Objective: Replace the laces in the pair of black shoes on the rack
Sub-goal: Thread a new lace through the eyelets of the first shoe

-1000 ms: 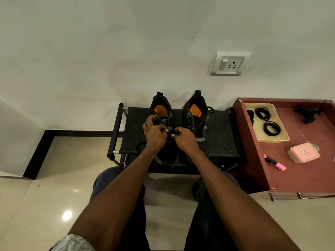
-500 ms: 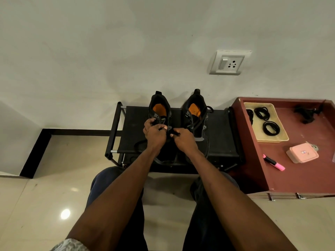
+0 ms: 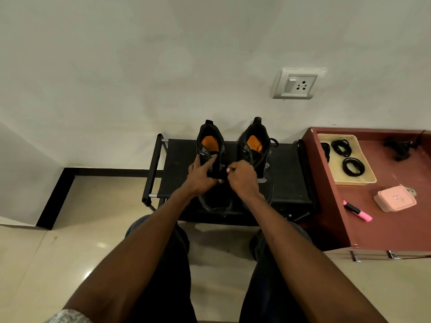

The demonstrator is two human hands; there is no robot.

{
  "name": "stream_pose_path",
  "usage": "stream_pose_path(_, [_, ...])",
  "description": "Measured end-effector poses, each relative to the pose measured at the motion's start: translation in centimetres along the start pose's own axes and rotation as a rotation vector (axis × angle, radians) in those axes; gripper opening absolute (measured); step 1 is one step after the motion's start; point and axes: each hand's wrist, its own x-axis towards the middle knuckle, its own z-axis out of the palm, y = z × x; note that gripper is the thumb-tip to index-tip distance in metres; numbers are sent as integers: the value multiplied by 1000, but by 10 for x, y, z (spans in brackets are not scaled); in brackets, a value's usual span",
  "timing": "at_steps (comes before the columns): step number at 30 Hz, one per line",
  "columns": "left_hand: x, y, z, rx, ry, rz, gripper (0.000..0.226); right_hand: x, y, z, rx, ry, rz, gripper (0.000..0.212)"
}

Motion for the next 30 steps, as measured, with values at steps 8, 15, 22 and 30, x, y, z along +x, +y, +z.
stream_pose_path(8, [3,-10,-9,373,-19,84,122,13,-12,14,171,-5,37,18])
stream_pose_path(15, [3,-8,-8,413,-23,67,124,18,-20,-14,491,61,211,26])
stream_pose_path(22, [-4,-2,-10,420,-48,37,127,-4,-121,-173,1307,289,-159,14])
stream_pose_path(30, [-4,6,-12,428,-74,-1,127,-11,-129,-203,1045,499,-123,10])
